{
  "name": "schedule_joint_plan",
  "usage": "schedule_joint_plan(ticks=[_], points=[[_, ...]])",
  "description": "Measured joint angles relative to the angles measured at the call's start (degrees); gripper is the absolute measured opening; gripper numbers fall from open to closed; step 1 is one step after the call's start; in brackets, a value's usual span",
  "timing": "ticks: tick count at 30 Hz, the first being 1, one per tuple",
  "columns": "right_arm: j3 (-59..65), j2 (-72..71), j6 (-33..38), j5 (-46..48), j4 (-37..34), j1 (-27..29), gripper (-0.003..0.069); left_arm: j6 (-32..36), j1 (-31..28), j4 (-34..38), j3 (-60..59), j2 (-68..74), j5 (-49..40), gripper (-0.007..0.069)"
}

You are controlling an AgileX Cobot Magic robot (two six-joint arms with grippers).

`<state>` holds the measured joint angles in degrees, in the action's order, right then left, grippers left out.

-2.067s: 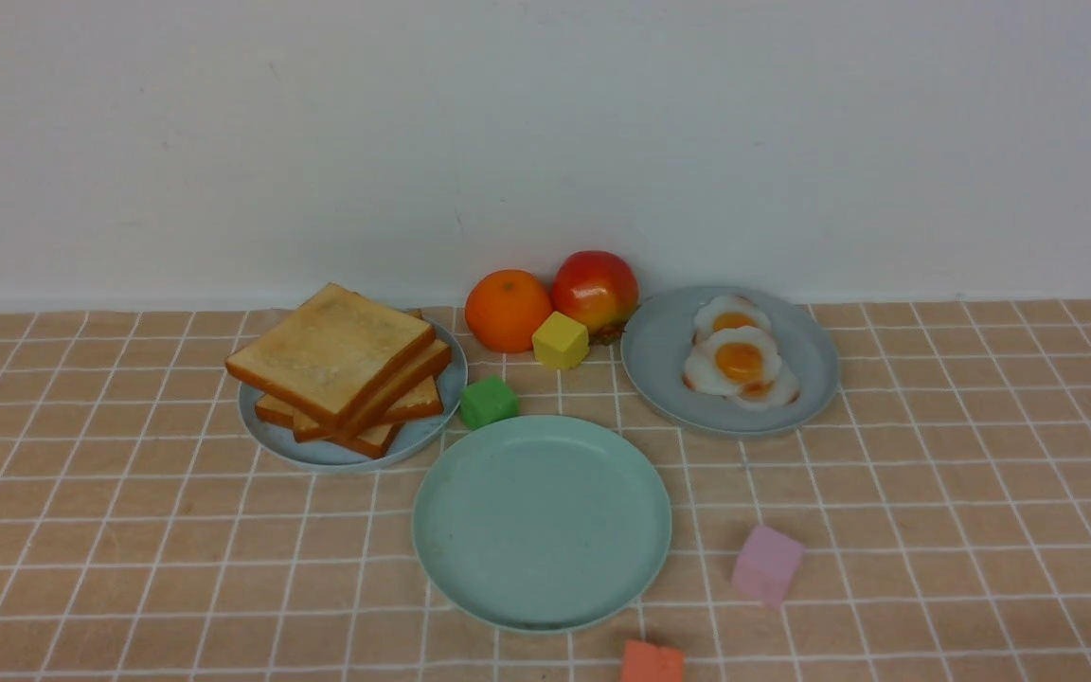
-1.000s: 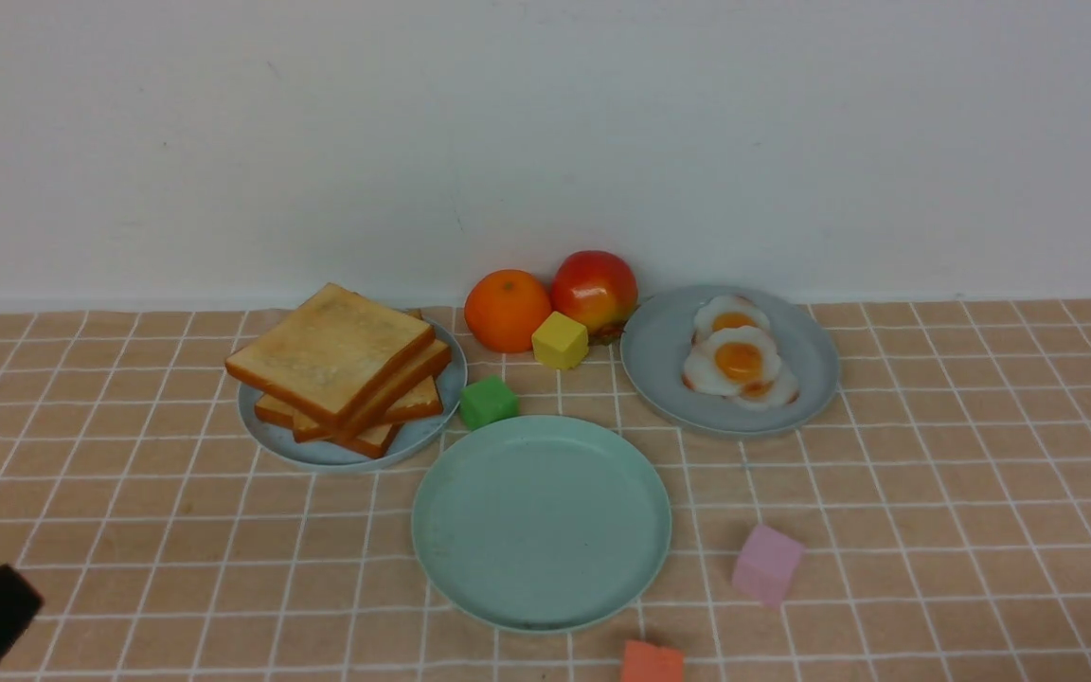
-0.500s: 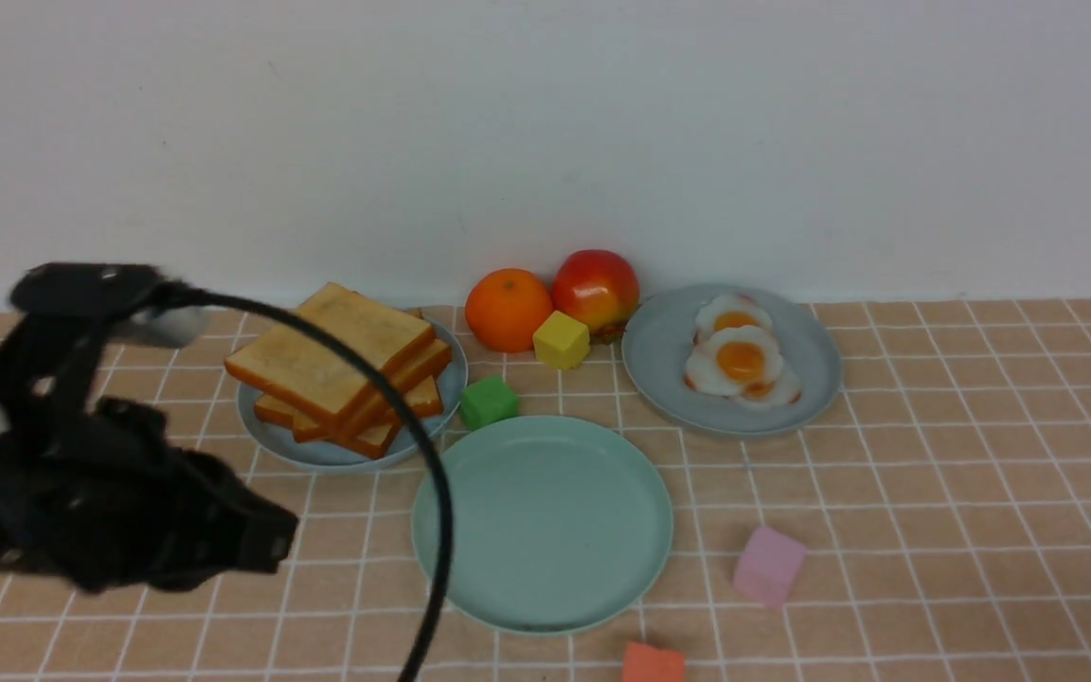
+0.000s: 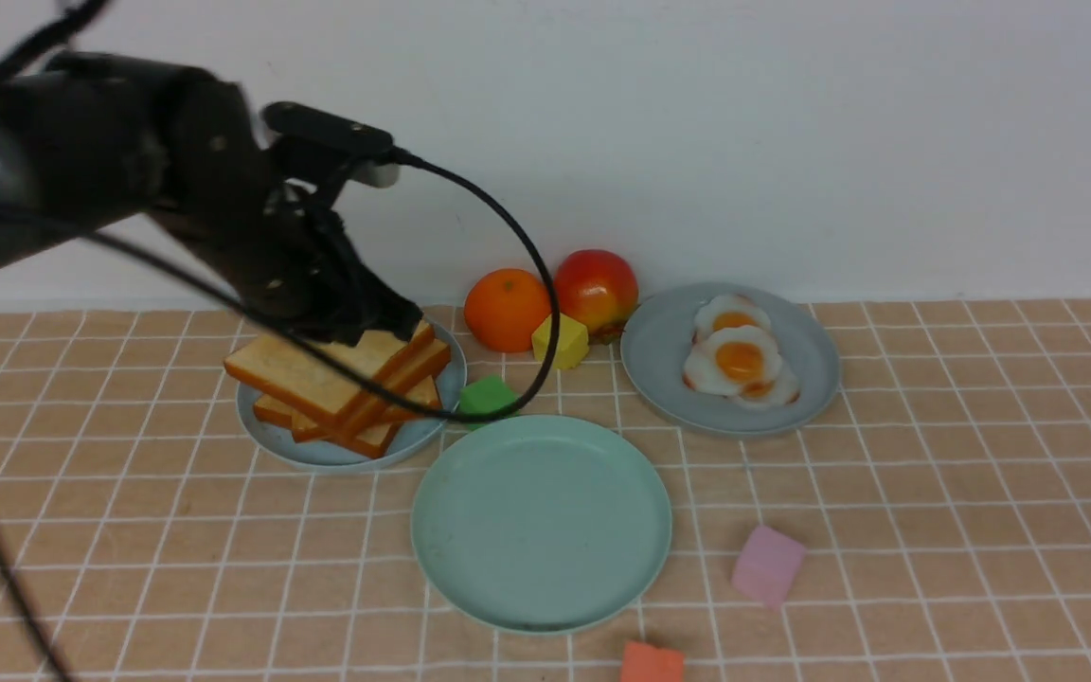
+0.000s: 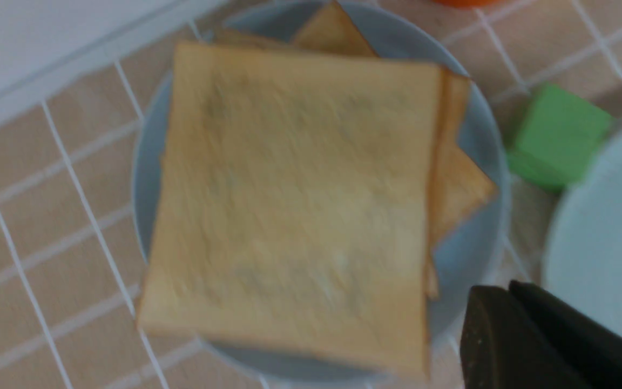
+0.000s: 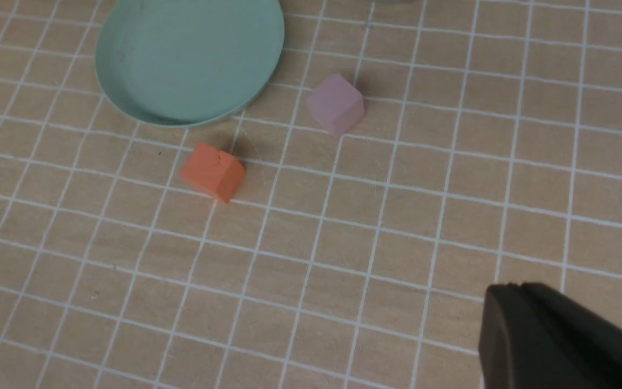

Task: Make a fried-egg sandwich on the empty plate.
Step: Use the left arm to grab a slice of bread

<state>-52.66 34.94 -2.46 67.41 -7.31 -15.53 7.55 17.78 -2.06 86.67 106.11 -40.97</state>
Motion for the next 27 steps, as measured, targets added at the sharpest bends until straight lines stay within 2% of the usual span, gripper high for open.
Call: schedule_joint_plan(ticks=[4,5,6,8,11,16,27], points=[[-0.1,0.5,0.5,-0.5,-1.5,0.0,0.0027,0.0,-0.1,-2.7,6.9,6.4,-0.2,0.0202],[-0.1,0.5,0.6,-0.5,-2.2,0.0,0.0029,0.0,-0.1,-3.1,8.8,8.5,-0.2,0.0269],[-0.1,0.5,0.6,-0.5,-2.2,0.0,0.0029,0.0,-0.1,-3.1,8.8,8.7,-0.2,0.0269],[-0.1,0.5,0.6,-0.5,-3.2,0.0,0.0031,0.0,-0.1,-4.0,11.4,11.6,0.4,0.0374],[-0.1,0.5,0.6,-0.5,-3.8,0.0,0.0032,0.0,-0.1,-4.9,12.2,14.0,1.4,0.0438],[-0.1,0.5,0.6,-0.4,-4.1,0.0,0.0037,0.0,-0.1,-5.5,12.6,15.9,2.2,0.0448],[-0.1,0.5,0.6,-0.4,-4.8,0.0,0.0043,-0.2,0.1,-7.8,12.9,15.9,2.5,0.04]])
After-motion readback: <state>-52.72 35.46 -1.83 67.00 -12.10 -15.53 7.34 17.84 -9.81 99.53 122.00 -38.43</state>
